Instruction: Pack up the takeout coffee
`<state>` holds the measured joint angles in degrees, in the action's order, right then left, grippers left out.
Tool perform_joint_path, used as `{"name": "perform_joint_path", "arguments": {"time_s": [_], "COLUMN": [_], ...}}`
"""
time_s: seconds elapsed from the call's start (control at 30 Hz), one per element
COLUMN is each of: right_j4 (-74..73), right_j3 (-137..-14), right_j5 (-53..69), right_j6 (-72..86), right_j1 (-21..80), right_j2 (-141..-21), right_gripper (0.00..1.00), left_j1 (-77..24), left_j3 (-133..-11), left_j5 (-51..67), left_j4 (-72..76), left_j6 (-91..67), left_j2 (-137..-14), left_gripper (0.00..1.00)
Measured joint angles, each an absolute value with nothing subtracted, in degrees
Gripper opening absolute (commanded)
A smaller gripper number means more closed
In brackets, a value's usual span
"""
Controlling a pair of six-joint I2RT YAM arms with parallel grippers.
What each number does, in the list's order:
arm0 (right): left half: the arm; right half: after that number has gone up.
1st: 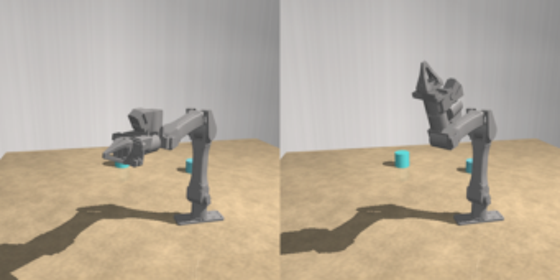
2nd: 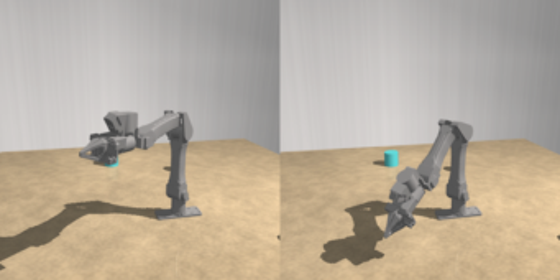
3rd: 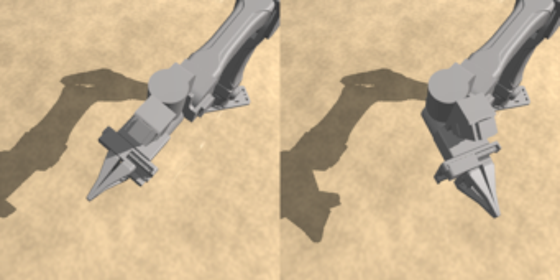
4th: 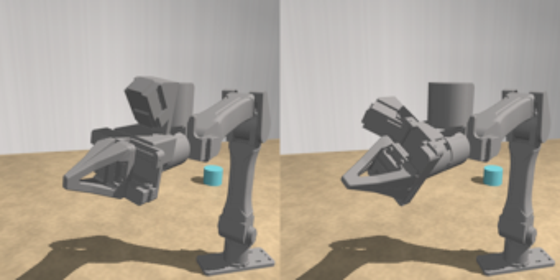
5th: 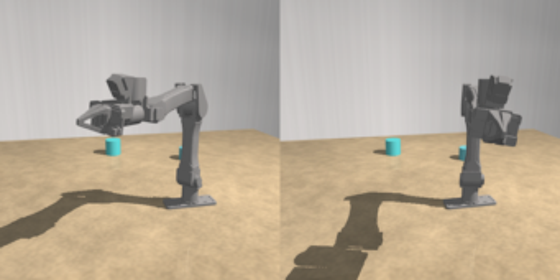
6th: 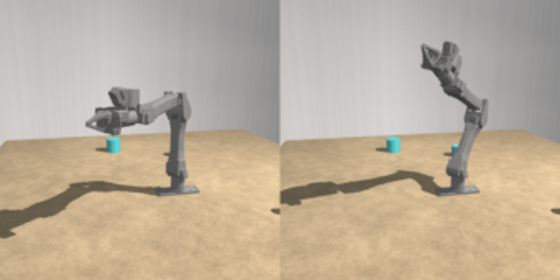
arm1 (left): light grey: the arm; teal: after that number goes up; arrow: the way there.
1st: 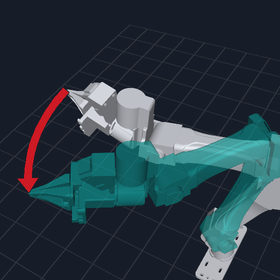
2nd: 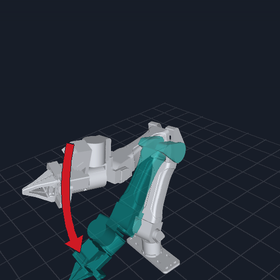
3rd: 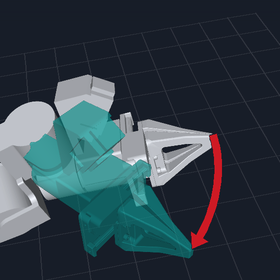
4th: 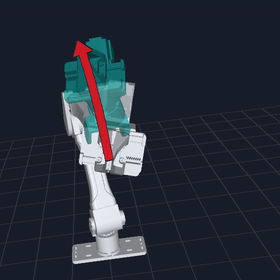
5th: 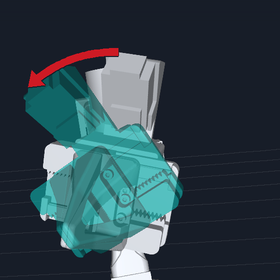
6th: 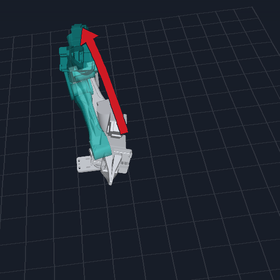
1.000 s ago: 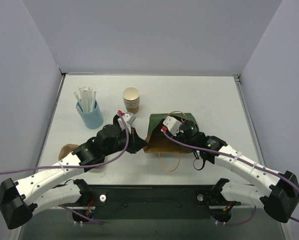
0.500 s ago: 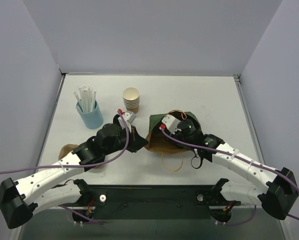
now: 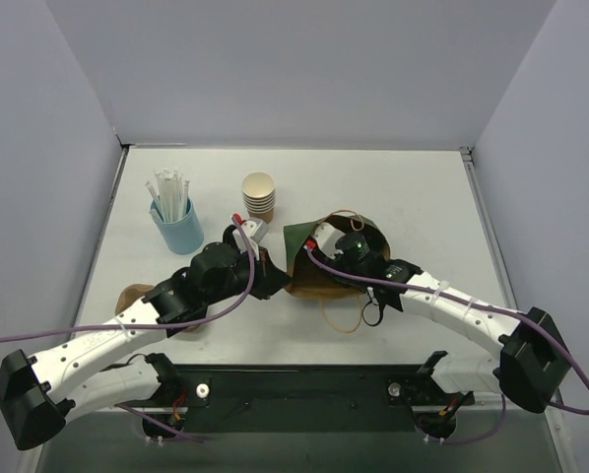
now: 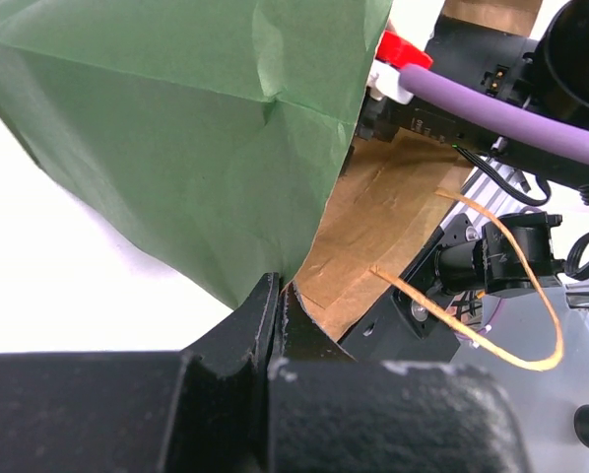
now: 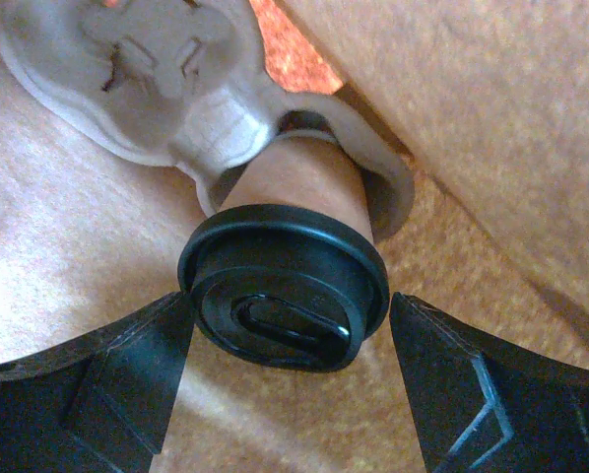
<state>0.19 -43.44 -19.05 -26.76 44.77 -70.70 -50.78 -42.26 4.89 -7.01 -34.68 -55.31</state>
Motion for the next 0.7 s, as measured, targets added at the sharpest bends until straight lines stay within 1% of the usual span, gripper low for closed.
{"name": "perform_joint_path", "arguments": {"time_s": [0.3, 0.47, 0.5, 0.57, 0.6, 0.67, 0.7], "right_j4": [2.15, 2.33, 2.33, 2.31, 2.28, 2.17, 2.04], "right_j3": [-43.59, -43.59, -43.59, -43.59, -43.59, -43.59, -43.59], "right_j5": [-19.0, -19.18, -19.16, -19.07, -19.03, -18.55, -18.37], "right_j6": [-25.08, -24.45, -24.25, -23.97, -23.83, -23.53, -23.27], "right_j1": [44.73, 44.27, 44.14, 43.83, 43.62, 43.13, 42.92], "right_j2": [-72.79, -72.97, -72.95, -72.75, -72.6, -72.18, -71.88], "right_gripper": [0.64, 0.63, 0.63, 0.58, 0.58, 0.68, 0.78], "left_j1": [-50.78, -50.78, -50.78, -50.78, -50.78, -50.78, -50.78], "left_j3": [-42.26, -42.26, -42.26, -42.26, -42.26, -42.26, -42.26], "left_j5": [4.91, 4.91, 4.91, 4.91, 4.91, 4.91, 4.91], "left_j4": [-7.09, -7.05, -7.07, -7.03, -7.01, -6.92, -6.81], "left_j6": [-34.65, -34.65, -34.68, -34.68, -34.68, -34.68, -34.68], "left_j2": [-55.46, -55.46, -55.46, -55.46, -55.46, -55.46, -55.46], "left_gripper": [0.0, 0.0, 0.0, 0.0, 0.0, 0.0, 0.0]}}
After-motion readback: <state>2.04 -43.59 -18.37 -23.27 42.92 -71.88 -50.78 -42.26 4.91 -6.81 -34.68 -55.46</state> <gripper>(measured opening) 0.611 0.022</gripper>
